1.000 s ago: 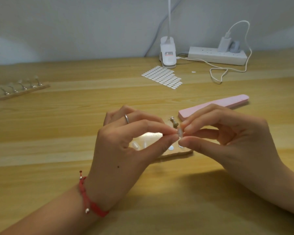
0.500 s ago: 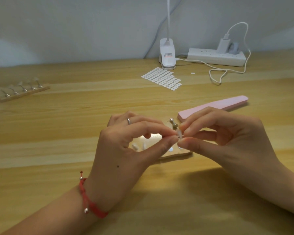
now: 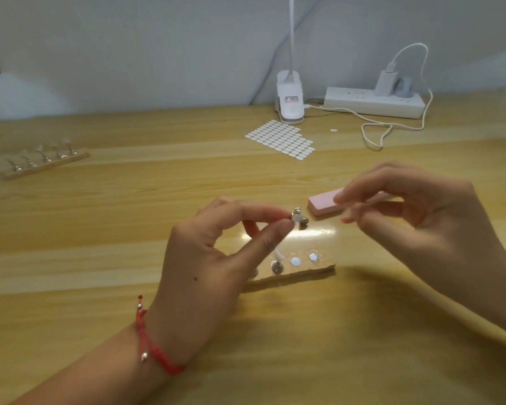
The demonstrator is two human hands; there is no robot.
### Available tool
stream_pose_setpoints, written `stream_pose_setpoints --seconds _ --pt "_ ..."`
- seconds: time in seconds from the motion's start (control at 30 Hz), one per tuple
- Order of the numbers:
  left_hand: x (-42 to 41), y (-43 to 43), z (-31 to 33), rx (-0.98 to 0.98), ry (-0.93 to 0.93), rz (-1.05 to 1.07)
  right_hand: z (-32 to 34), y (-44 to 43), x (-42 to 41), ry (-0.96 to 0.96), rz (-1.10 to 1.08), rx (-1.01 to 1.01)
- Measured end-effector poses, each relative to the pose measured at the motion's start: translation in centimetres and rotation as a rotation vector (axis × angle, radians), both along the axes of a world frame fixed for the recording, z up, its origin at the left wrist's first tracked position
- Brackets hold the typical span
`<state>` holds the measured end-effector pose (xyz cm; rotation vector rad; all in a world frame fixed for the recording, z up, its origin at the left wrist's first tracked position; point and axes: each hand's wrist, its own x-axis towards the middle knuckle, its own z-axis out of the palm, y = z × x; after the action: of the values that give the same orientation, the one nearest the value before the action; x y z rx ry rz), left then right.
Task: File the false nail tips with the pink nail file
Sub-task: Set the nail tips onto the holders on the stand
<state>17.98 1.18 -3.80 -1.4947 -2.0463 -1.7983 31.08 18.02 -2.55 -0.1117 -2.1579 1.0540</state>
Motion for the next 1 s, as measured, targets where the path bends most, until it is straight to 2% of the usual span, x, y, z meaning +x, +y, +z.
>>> stream_pose_setpoints --seconds 0.07,0.13,0.23,0.37,0.5,0.57,0.67,0.83,0.93,1.0 --pt "0.0 0.1 0.0 0.008 -0.056 -0.005 0.1 0.5 0.1 -0.125 -0.06 0.352" --pt "0.1 0.1 0.0 0.0 -0.068 -0.022 -0.1 0.5 0.1 -0.241 -0.095 0.562" --pt "0.0 0.0 0.0 -0.016 -0.055 -0.06 -0.3 0.3 0.1 -0.347 -0.093 0.617" --pt "0.0 0.1 -0.1 -0.023 -0.052 -0.06 -0.4 0.4 0.1 -0.31 -0.12 0.671" --pt "0.1 -0.1 -0.1 -0.026 -0.062 -0.074 -0.3 -0.1 0.0 -0.206 -0.124 0.598" --pt "0.1 -0.1 0.0 -0.014 -0.064 -0.075 -0.2 -0.6 0.2 -0.17 -0.054 0.442" --pt "0.4 0.1 0.1 0.011 -0.031 -0.083 -0.2 -2.0 0.2 -0.145 0.103 0.073" --pt "0.7 0.2 0.3 0.051 -0.014 -0.083 -0.9 -3.3 -0.1 -0.141 0.247 -0.146" --pt "0.6 0.0 0.5 0.036 0.029 -0.031 -0.7 -2.9 0.0 -0.1 0.179 -0.141" --pt "0.6 0.0 0.5 0.016 0.037 -0.006 -0.6 -2.5 0.0 -0.082 0.082 0.098"
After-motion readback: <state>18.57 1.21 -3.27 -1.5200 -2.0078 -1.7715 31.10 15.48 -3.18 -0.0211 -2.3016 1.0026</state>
